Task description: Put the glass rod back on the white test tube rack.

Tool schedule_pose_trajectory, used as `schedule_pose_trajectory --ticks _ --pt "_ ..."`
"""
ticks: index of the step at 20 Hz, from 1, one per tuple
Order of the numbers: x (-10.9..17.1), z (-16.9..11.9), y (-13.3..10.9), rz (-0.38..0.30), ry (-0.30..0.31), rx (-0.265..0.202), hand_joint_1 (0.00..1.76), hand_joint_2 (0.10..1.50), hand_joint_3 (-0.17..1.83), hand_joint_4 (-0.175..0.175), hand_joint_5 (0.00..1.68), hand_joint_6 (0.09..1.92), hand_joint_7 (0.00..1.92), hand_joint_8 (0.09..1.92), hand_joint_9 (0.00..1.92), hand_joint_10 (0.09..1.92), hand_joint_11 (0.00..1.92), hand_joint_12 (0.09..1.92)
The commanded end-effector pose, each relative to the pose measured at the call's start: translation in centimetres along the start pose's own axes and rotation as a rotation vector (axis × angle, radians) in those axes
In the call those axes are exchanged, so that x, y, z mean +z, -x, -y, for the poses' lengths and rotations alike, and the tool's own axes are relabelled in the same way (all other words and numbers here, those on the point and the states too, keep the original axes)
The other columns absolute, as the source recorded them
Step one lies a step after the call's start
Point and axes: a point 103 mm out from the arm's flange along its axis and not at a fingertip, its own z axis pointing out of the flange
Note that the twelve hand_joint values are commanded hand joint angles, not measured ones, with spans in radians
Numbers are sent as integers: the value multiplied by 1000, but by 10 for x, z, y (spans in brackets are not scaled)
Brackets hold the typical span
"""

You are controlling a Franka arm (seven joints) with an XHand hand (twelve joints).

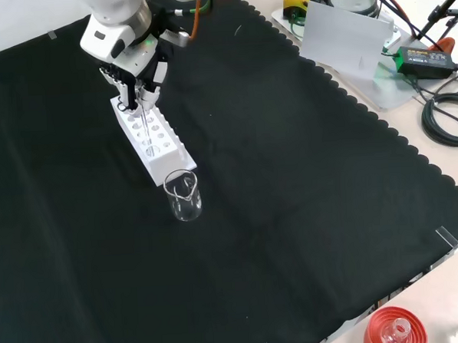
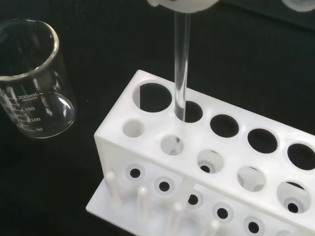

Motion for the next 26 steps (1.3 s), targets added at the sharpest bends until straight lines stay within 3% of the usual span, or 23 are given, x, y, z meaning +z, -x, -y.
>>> schedule_pose_trajectory --ticks 1,3,5,6,10,14,17,26 --pt "1 2 4 -22 -2 12 1319 1038 -175 -158 1263 451 1615 87 1617 527 1549 890" --pt "0 3 7 -26 -7 19 1315 1045 -175 -163 1263 481 1535 146 1580 561 1571 857" --pt "-2 4 10 -28 -19 22 1297 1088 -171 -172 1172 667 1305 538 1556 580 1653 849" --pt "-3 4 11 -30 -21 21 1333 1070 -172 -174 1042 755 1312 525 1557 567 1712 859" --pt "-7 6 13 -36 -33 19 1190 993 -175 -175 616 1001 1390 516 1635 414 1817 860" --pt "-10 7 13 -52 -41 18 1166 915 -175 -166 297 872 1286 575 1710 296 1812 897" --pt "-14 9 13 -55 -41 18 1151 889 -175 -153 233 763 1231 620 1745 245 1808 911" --pt "-32 23 24 -65 -18 47 1136 876 -175 -149 247 696 1210 636 1782 219 1807 919"
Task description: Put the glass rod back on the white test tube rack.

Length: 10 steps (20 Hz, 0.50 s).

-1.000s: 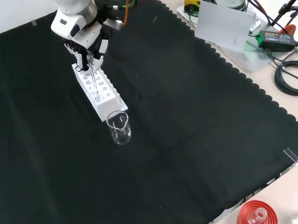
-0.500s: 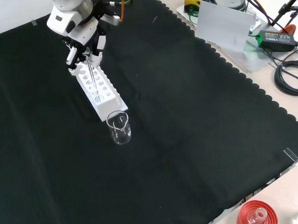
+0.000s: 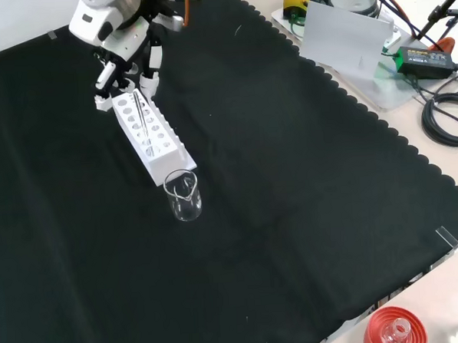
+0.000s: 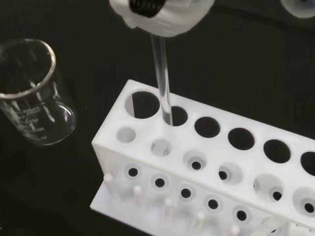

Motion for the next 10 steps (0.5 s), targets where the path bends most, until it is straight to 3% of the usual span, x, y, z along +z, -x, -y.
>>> schedule_pose_trajectory --ticks 1,10 --pt "-11 11 9 -14 13 22 1136 876 -175 -148 251 696 1209 636 1784 219 1807 920" --pt "-29 33 29 -15 24 54 1133 876 -175 -153 282 700 1215 637 1797 215 1805 923"
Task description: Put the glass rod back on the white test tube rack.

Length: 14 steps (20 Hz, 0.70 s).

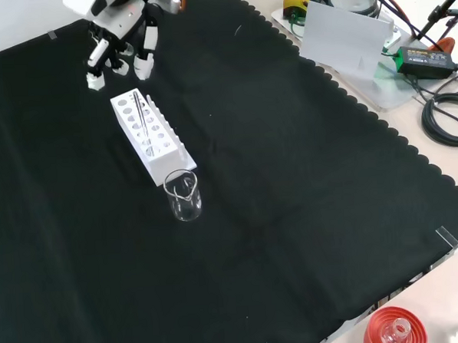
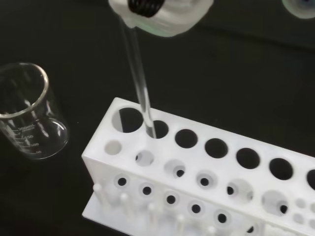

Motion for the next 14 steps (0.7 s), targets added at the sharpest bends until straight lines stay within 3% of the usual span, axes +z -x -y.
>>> schedule_pose_trajectory --ticks 1,14 --pt "-10 14 15 1 -1 28 1133 876 -175 -153 286 700 1217 637 1798 214 1804 924" --pt "-22 37 37 -10 9 80 1132 876 -175 -168 348 720 1231 633 1809 207 1793 933"
